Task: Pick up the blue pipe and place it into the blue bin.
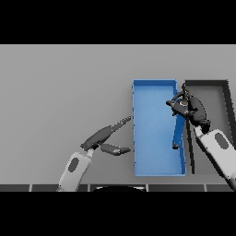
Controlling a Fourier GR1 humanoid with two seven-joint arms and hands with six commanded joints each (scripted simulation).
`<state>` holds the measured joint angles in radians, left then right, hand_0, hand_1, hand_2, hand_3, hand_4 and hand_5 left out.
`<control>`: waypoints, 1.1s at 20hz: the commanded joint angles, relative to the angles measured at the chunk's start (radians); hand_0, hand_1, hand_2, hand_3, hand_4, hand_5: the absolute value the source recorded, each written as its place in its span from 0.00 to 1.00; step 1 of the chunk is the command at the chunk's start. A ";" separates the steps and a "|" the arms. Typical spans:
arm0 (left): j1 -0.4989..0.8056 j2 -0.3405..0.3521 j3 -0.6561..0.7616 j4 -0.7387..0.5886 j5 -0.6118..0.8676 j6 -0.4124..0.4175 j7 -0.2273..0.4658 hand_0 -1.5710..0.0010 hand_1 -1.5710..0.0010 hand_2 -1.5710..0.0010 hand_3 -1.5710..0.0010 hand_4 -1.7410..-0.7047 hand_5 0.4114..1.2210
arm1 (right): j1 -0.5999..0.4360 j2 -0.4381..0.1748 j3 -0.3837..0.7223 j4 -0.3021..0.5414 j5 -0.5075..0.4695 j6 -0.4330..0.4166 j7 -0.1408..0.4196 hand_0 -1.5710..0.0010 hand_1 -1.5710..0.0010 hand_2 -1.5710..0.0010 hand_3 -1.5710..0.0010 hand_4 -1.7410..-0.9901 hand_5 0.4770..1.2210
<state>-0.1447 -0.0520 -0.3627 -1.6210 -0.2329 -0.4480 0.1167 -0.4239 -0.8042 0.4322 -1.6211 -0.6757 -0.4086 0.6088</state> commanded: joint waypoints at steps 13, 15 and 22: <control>0.007 -0.001 -0.002 -0.024 0.006 0.000 0.009 1.00 1.00 1.00 1.00 0.83 0.02 | -0.308 -0.239 0.556 0.119 -0.215 0.065 0.001 0.94 0.94 0.94 0.97 0.89 0.53; 0.019 0.001 -0.009 -0.024 -0.002 0.002 0.005 1.00 1.00 1.00 1.00 0.83 0.02 | -0.317 -0.244 0.583 0.116 -0.206 0.078 0.001 0.96 0.96 0.96 0.98 0.91 0.46; 0.012 0.004 -0.005 -0.029 -0.001 0.002 0.007 1.00 1.00 1.00 1.00 0.82 0.02 | -0.343 -0.227 0.614 0.151 -0.171 0.093 -0.012 0.99 0.99 0.99 1.00 0.96 0.26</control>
<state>-0.1332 -0.0483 -0.3676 -1.6502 -0.2336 -0.4459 0.1229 -0.7673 -1.0310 1.0465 -1.4702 -0.8470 -0.3160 0.5966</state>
